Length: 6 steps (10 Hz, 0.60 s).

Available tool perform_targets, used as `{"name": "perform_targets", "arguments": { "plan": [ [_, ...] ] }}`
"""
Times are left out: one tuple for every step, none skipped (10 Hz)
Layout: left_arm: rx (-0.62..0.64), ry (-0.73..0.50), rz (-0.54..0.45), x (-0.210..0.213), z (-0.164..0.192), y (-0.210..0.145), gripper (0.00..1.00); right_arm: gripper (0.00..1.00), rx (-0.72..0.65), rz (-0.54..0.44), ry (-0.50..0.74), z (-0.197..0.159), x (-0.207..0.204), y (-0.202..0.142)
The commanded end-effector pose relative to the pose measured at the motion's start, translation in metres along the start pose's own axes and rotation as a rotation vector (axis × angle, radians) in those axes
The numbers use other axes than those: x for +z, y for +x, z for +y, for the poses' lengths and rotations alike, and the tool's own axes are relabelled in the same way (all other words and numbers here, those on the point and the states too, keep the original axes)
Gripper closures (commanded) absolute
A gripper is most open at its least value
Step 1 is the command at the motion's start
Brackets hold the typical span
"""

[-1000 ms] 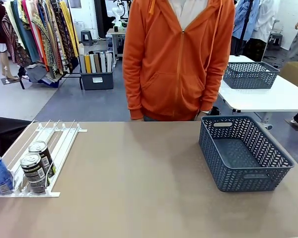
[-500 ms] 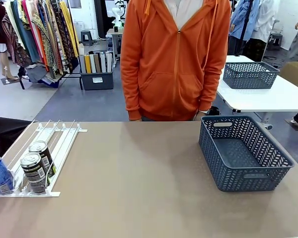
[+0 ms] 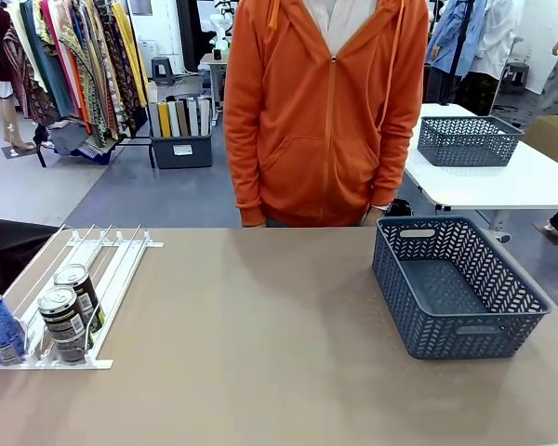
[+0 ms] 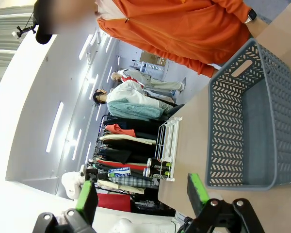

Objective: Retrieve and store the cans from the dispenser.
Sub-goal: Pick up one can from the Automatic Can Dispenser and place it in the middle of the table.

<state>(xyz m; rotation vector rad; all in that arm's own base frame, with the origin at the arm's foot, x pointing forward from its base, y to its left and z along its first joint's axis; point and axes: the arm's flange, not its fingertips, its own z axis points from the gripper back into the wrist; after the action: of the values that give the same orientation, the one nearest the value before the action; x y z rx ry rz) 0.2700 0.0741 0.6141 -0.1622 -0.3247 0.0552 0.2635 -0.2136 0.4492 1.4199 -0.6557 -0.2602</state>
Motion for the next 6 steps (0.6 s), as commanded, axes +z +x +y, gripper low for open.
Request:
{"name": "perform_targets", "arguments": {
  "plan": [
    [0.005, -0.033, -0.015, 0.009, -0.056, 0.012, 1.0, 0.0, 0.001, -0.015, 0.018, 0.005, -0.001, 0.003],
    [-0.059, -0.041, -0.045, 0.011, -0.102, 0.018, 1.0, 0.0, 0.001, -0.015, 0.018, 0.005, -0.001, 0.003],
    [-0.176, -0.066, -0.058, 0.007, -0.151, 0.022, 1.0, 0.0, 0.001, -0.015, 0.018, 0.005, -0.001, 0.003],
    [-0.294, -0.052, -0.031, -0.013, -0.204, 0.027, 1.0, 0.0, 0.001, -0.015, 0.018, 0.005, -0.001, 0.003],
    [-0.416, -0.026, -0.016, -0.043, -0.267, 0.028, 1.0, 0.0, 0.001, -0.015, 0.018, 0.005, -0.001, 0.003],
    [-0.523, -0.045, 0.038, -0.078, -0.324, 0.022, 1.0, 0.0, 0.001, -0.015, 0.018, 0.005, -0.001, 0.003]
  ]
}}
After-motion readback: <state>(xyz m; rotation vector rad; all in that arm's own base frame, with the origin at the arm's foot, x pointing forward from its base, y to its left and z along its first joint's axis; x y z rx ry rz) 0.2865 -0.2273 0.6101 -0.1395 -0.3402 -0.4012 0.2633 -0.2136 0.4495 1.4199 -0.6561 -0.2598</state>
